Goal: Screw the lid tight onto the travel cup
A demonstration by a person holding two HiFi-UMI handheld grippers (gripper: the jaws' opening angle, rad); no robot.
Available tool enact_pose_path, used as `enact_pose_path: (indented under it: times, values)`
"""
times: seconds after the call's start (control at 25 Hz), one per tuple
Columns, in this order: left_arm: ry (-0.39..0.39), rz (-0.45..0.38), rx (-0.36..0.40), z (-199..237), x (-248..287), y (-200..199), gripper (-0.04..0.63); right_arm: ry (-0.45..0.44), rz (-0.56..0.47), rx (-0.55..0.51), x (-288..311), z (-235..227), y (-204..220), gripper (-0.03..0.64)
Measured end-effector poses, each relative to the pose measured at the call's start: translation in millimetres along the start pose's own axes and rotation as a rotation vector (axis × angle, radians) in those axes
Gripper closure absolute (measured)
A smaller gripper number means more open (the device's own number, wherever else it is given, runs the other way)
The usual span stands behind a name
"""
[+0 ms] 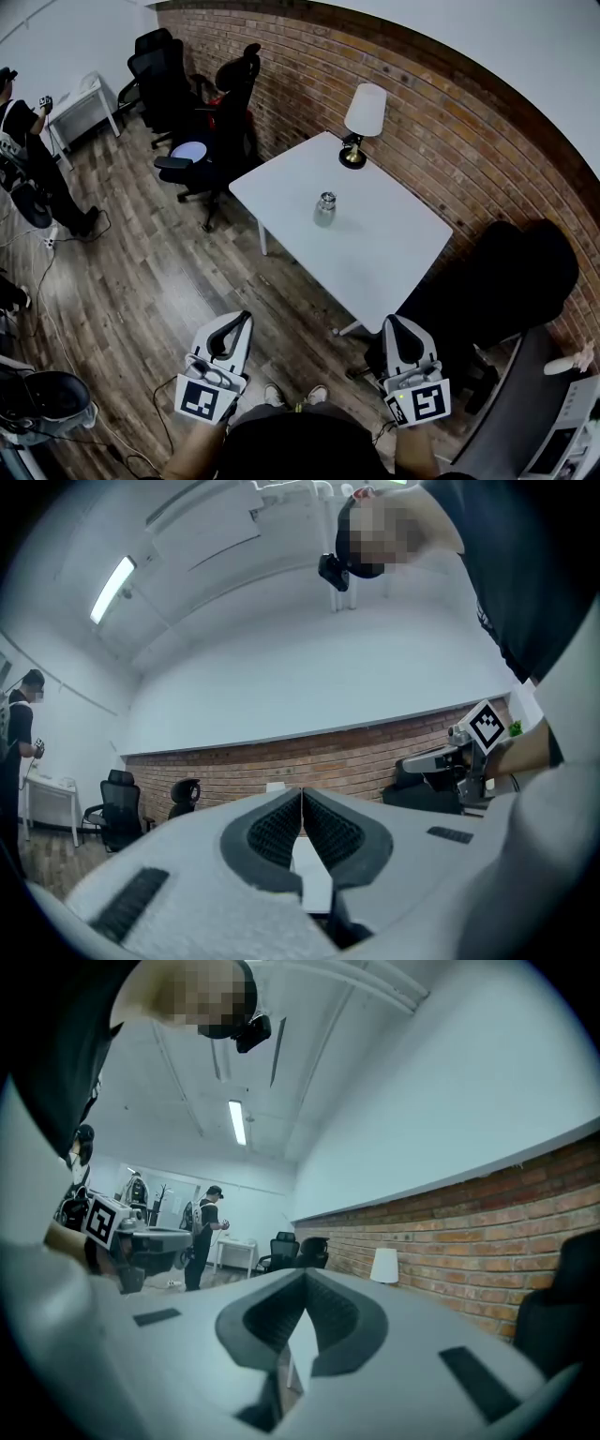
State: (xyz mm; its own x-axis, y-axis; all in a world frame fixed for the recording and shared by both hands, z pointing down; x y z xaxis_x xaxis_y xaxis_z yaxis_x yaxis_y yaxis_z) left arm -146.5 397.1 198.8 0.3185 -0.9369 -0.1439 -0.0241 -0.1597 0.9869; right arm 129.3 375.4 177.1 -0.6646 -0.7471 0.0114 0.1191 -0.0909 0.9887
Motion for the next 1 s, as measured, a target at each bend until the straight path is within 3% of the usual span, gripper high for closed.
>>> enact_pose_path:
  times: [0.4,0.6,1.0]
  values:
    - [0.062,0.019,-0.06,23,-13,24,0.569,0.06,0.055,-0.007,6,40,3,0.604]
    - [0.079,0.019,-0.062,28,1,25,0.569,0.068,0.052,-0.012,21,33,4,0.603]
    - [0.063,0.095,-0.055,41,53,54,0.568,0.022,0.032,0.018,85,-15,28,0.603]
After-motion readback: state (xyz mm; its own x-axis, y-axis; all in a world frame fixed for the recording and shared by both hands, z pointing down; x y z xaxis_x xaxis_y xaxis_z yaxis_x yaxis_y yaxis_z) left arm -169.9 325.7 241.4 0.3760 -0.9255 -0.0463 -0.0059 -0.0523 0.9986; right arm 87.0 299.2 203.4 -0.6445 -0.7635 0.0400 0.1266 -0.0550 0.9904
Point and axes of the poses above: the fingertips, and each gripper's own axes: x forward along the fingers, z to its left, y out of its underside, the point moved 4 cm from there along -x, backward along the fingers, and after that the axes turned 10 degrees about -y, right-handed, at the moved point
